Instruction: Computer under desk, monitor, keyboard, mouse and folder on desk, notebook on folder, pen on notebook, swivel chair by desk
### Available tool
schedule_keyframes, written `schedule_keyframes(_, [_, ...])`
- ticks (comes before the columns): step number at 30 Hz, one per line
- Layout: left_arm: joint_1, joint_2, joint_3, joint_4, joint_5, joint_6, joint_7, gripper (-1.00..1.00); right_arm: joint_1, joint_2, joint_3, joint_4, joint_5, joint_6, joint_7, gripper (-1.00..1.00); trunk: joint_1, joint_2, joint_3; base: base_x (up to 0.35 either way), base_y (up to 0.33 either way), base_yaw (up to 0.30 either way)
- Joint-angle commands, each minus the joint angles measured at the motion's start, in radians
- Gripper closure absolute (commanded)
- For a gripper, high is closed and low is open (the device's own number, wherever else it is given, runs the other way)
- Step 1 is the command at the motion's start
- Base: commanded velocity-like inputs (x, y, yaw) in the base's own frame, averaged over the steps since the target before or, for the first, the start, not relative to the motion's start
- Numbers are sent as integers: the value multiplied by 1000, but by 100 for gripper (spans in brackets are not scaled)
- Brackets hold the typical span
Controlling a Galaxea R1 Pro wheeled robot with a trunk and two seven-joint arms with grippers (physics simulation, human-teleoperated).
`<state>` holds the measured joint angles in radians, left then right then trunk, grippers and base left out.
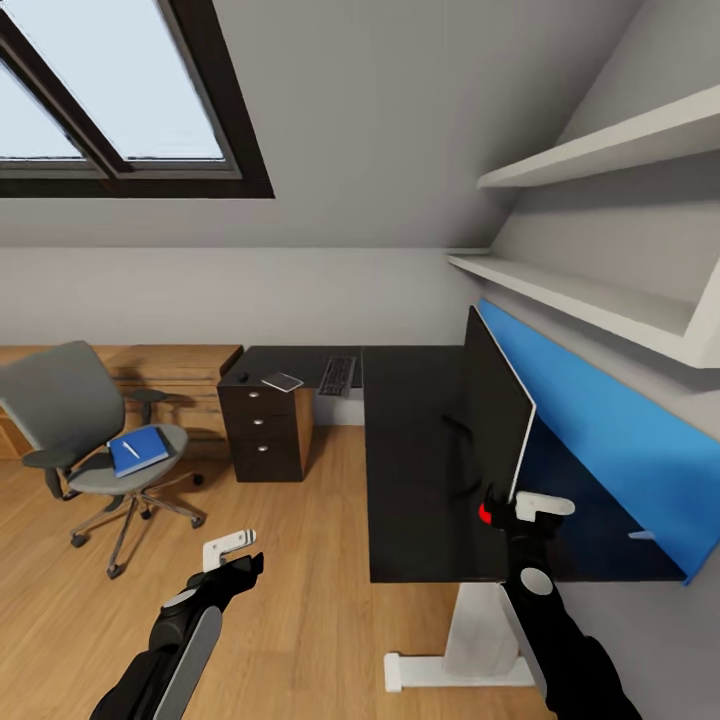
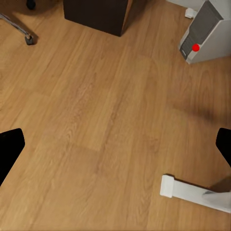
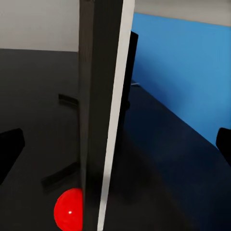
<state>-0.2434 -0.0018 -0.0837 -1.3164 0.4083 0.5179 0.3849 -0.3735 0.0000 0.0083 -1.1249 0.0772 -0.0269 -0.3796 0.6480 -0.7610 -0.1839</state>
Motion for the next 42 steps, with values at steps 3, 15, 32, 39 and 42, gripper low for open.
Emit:
schedule_keyframes(3, [-1, 0, -2, -1, 9, 2, 10, -100, -1, 0, 1, 1, 8, 1, -6, -100, 0, -1, -2, 163, -25, 0])
schedule_keyframes(15, [0, 0, -2, -1, 9, 1, 10, -100, -1, 0, 0, 0, 9, 1, -7, -100, 0, -1, -2, 133, -66, 0])
schedule_keyframes(32, [0, -1, -2, 13, 8, 0, 11, -100, -1, 0, -1, 1, 9, 1, -9, -100, 0, -1, -2, 31, -112, 0])
schedule_keyframes(39, [0, -1, -2, 14, 8, 0, 11, -100, -1, 0, 0, 2, 9, 1, -10, -100, 0, -1, -2, 0, -119, 0])
schedule_keyframes(42, [0, -1, -2, 14, 8, 0, 11, -100, -1, 0, 0, 2, 9, 1, -10, -100, 0, -1, -2, 0, -18, 0])
